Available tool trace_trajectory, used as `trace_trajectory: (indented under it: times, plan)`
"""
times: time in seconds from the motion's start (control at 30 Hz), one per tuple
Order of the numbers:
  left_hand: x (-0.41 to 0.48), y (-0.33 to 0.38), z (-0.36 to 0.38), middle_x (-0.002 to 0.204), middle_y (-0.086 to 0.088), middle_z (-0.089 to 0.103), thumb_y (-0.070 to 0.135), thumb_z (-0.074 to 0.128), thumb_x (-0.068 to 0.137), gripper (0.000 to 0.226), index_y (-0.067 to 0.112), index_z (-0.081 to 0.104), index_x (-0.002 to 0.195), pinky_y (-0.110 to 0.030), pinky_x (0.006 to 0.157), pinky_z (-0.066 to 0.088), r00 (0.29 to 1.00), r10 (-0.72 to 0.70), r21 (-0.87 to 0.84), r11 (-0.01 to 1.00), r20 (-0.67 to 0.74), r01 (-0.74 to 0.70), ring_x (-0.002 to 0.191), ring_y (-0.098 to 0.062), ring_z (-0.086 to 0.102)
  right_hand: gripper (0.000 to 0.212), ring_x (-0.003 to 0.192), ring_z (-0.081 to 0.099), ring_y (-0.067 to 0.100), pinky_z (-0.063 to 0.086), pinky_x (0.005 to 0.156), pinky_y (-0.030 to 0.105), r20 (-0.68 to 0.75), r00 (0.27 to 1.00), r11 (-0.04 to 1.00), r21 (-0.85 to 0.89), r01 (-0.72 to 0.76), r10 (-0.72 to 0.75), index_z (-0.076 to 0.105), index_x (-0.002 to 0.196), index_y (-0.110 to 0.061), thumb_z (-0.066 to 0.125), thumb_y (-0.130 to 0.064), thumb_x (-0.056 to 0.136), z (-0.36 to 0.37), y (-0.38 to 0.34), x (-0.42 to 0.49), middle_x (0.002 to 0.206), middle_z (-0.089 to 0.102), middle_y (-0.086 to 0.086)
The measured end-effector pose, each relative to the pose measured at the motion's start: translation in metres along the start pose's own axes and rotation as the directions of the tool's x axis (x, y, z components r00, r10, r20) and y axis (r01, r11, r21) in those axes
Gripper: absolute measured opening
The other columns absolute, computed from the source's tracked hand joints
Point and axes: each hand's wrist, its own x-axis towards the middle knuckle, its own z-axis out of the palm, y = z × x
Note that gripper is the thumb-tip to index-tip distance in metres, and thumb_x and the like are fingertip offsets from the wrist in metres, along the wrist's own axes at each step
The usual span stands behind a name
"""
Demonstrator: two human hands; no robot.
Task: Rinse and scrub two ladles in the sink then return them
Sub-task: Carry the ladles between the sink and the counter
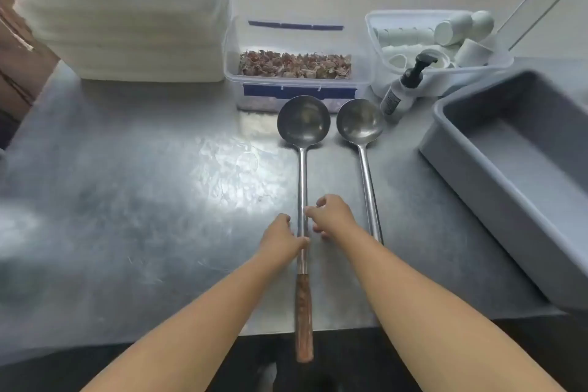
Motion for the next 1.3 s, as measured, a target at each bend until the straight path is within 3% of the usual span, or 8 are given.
trace_trajectory:
  times: [0.2,0.3,0.5,0.63,0.77,0.87,1.1,1.3]
  plan:
    - [0.015,-0.001,0.008,0.114,-0.010,0.064,0.009,0.066,0.083,0.047,0.018,0.050,0.127,-0.046,0.085,0.057,0.999,0.008,0.049,0.999,0.033,-0.010,0.101,-0.028,0.065,0.030,0.085,0.062,0.024,0.053,0.071,0.036,-0.085,0.995,0.990,-0.135,0.045,-0.057,0.051,0.104,-0.014,0.069,-0.019,0.080,0.019,-0.013,0.015,0.095,0.057,0.001]
    - [0.021,-0.003,0.007,0.095,-0.007,0.062,0.002,0.063,0.084,0.038,0.014,0.054,0.119,-0.046,0.083,0.058,0.998,0.000,0.037,0.999,0.066,-0.003,0.090,-0.026,0.065,0.027,0.090,0.062,0.026,0.054,0.077,0.036,-0.073,0.995,0.972,-0.230,0.054,-0.072,0.053,0.105,-0.011,0.068,-0.013,0.082,0.019,-0.015,0.022,0.096,0.058,0.005]
    - [0.017,0.002,0.000,0.087,-0.009,0.054,-0.008,0.062,0.083,0.031,0.007,0.048,0.107,-0.045,0.073,0.061,0.979,-0.068,-0.128,0.987,0.191,0.094,0.079,-0.027,0.064,0.025,0.073,0.062,0.026,0.059,0.076,0.043,-0.060,0.998,0.999,-0.037,0.006,-0.008,0.048,0.072,-0.014,0.070,-0.005,0.081,0.014,-0.008,0.018,0.082,0.061,0.012]
    - [0.000,0.000,-0.008,0.094,-0.016,0.055,-0.014,0.061,0.084,0.040,0.003,0.048,0.117,-0.053,0.077,0.061,0.946,-0.027,-0.259,0.959,0.324,0.116,0.091,-0.040,0.073,0.021,0.087,0.071,0.030,0.061,0.077,0.047,-0.062,0.998,0.999,0.043,-0.018,0.021,0.051,0.078,-0.014,0.071,-0.009,0.082,0.008,0.002,-0.001,0.093,0.068,0.015]
    - [-0.026,0.010,-0.005,0.095,-0.016,0.056,-0.012,0.066,0.082,0.040,0.003,0.051,0.116,-0.042,0.065,0.061,0.910,0.059,-0.267,0.962,0.410,0.058,0.085,-0.035,0.072,0.020,0.064,0.063,0.020,0.056,0.059,0.031,-0.101,0.995,0.994,0.107,-0.015,0.025,0.052,0.079,-0.015,0.072,-0.011,0.081,-0.014,0.017,-0.031,0.075,0.060,0.004]
    - [-0.053,0.029,0.010,0.098,-0.019,0.054,-0.011,0.068,0.081,0.041,0.004,0.052,0.115,-0.053,0.076,0.062,0.873,0.115,-0.264,0.964,0.474,0.017,0.086,-0.034,0.070,0.016,0.065,0.062,0.023,0.060,0.065,0.038,-0.151,0.988,0.986,0.169,0.012,0.013,0.054,0.084,-0.011,0.068,-0.005,0.081,-0.042,0.031,-0.065,0.073,0.058,0.007]
    - [-0.134,0.081,0.077,0.119,-0.031,0.053,-0.013,0.065,0.085,0.049,0.012,0.051,0.125,-0.048,0.075,0.062,0.701,0.266,-0.221,0.963,0.661,-0.157,0.097,-0.041,0.071,0.013,0.070,0.072,0.021,0.060,0.062,0.031,-0.365,0.929,0.947,0.314,0.063,0.059,0.063,0.086,-0.010,0.075,-0.010,0.080,-0.128,0.096,-0.174,0.075,0.068,0.006]
    - [-0.239,0.082,0.164,0.126,-0.032,0.054,-0.009,0.063,0.088,0.044,0.010,0.051,0.126,-0.050,0.083,0.061,0.449,0.260,-0.115,0.939,0.855,-0.325,0.099,-0.035,0.072,0.014,0.086,0.072,0.028,0.062,0.077,0.044,-0.564,0.800,0.802,0.565,0.195,0.203,0.065,0.097,-0.003,0.071,-0.007,0.084,-0.157,0.212,-0.305,0.088,0.068,0.009]
